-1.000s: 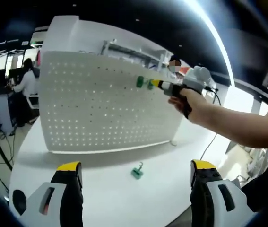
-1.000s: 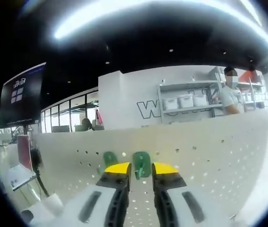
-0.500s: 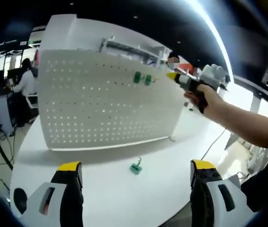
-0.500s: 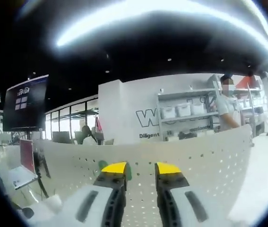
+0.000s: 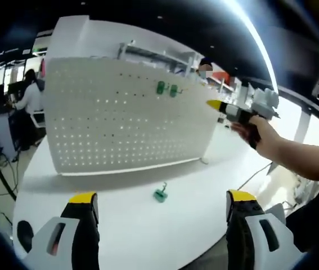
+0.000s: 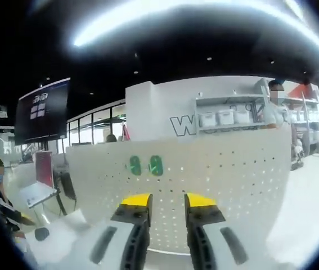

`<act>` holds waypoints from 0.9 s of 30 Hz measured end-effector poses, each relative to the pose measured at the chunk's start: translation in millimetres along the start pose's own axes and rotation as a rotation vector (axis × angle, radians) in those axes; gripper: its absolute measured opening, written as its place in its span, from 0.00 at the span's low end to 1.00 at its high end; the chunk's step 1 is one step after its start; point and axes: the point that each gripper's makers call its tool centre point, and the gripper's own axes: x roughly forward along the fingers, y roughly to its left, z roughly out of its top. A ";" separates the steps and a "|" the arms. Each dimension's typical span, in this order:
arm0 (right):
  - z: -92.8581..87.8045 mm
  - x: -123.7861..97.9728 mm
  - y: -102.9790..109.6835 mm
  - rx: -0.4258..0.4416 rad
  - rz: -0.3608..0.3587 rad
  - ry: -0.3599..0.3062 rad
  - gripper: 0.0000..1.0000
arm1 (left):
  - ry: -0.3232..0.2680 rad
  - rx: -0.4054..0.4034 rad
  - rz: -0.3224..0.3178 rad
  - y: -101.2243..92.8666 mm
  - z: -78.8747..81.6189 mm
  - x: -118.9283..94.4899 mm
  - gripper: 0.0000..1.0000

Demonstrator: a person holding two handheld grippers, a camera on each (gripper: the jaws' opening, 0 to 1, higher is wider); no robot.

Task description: Insert the hook assembly into the mounting plate slot until the hook locks in place.

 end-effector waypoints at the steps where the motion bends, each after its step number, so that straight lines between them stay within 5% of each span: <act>1: -5.3 -4.4 0.7 -0.002 0.009 0.009 0.21 | 0.002 -0.002 -0.001 -0.7 -0.9 -0.1 0.95; 12: -70.1 -36.8 3.4 0.025 0.051 0.203 0.22 | 0.044 -0.009 0.008 -4.5 -17.9 -4.3 0.95; 27: -129.0 -79.5 6.4 0.050 0.070 0.362 0.23 | 0.134 -0.003 0.000 -12.3 -49.3 -2.1 0.95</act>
